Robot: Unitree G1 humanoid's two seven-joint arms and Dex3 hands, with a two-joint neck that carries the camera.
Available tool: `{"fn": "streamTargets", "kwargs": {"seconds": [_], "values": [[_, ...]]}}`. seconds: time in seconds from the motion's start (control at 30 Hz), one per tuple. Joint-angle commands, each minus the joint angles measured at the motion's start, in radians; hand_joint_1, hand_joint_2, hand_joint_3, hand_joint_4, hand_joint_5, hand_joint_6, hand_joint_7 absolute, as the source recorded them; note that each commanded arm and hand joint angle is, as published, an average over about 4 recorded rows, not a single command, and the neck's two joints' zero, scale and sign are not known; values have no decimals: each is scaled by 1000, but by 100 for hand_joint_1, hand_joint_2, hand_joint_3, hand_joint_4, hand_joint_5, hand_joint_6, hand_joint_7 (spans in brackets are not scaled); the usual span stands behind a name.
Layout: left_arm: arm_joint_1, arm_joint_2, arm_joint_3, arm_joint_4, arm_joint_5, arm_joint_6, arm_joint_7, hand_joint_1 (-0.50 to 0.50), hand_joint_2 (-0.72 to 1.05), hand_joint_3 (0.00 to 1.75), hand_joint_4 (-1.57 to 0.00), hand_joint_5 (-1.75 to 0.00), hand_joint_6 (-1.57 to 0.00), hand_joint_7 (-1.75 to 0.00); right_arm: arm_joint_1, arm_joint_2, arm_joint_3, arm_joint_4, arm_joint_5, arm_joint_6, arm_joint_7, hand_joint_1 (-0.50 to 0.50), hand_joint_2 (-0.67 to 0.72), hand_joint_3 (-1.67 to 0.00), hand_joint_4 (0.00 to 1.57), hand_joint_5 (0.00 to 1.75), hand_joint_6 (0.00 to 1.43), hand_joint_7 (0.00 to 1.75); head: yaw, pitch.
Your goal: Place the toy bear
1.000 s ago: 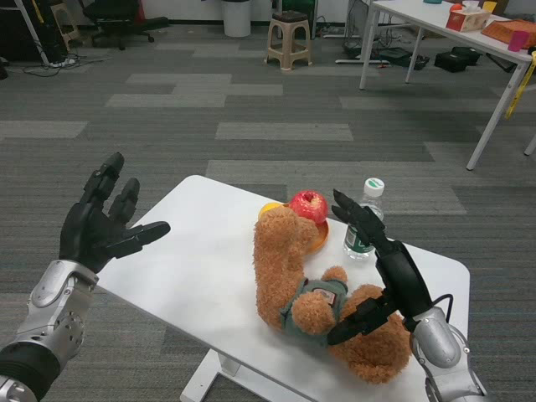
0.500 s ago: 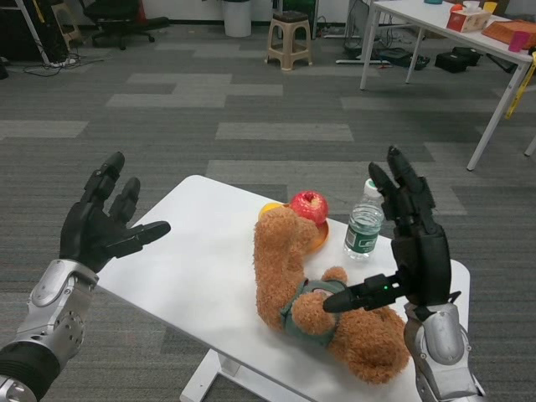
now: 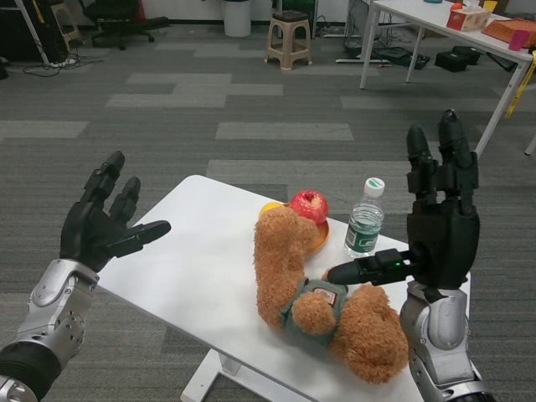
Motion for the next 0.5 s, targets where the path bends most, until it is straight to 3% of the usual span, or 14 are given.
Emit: {"fn": "streamTargets", "kwargs": {"seconds": [0.03,0.5], "values": [[0,15,8,-14,1,-6,-1,46,52,9,0,0,0,-17,-20,-12,-11,-25,8,-7,-21,-46,28,-8,0,10,0,14,1,-1],[-1,19,14,-25,3,-6,-1,46,52,9,0,0,0,-16,-24,-27,-13,-34,15,-4,-34,-46,28,-8,0,10,0,14,2,1]]}}
